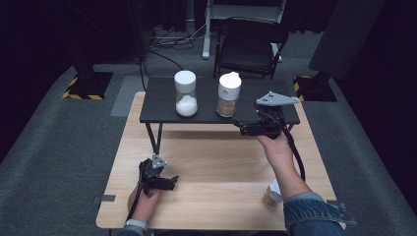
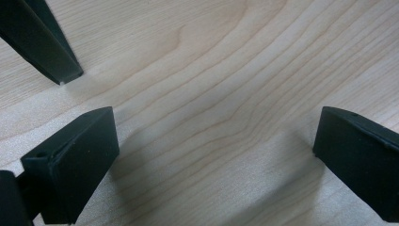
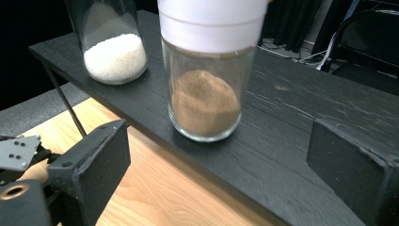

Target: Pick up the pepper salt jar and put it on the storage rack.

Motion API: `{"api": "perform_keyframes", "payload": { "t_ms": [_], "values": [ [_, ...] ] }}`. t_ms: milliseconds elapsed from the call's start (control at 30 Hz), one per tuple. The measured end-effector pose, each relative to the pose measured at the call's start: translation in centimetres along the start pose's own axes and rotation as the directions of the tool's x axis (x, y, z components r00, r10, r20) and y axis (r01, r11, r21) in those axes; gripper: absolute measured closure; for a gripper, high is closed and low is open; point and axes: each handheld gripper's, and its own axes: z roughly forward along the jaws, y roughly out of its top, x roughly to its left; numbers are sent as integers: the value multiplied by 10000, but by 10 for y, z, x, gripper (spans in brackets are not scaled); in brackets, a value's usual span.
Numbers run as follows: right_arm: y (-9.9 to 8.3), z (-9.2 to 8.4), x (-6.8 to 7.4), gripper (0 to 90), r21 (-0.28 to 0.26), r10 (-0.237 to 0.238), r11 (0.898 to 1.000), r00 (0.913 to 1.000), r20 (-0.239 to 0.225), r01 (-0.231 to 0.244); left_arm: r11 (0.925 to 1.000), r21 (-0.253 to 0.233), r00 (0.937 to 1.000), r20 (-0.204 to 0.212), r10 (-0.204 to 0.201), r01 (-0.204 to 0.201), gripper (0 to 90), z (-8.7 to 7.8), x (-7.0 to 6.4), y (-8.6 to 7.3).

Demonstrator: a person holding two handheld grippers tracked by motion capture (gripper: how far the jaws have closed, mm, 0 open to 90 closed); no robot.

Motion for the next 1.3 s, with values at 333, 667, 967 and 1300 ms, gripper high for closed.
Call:
{"api": "perform_keyframes", "payload": {
  "t_ms": [333,667,967,1300],
  "values": [
    [-23,-26,0,59,-217,-3,9998,10000,96,5,10000,40,10000,-8,-22,22,5,0,0,1],
    [-48,-50,-7,28,-433,156,9990,9986,511,-134,10000,16,10000,-23,-35,35,5,0,0,0],
    [-66,-64,-15,1,-266,386,9990,9953,892,-364,10000,19,10000,-31,-39,39,5,0,0,0],
    [-87,-76,-25,1,-289,728,9971,9899,1215,-698,10000,25,10000,-38,-40,40,5,0,0,0]
  ]
}}
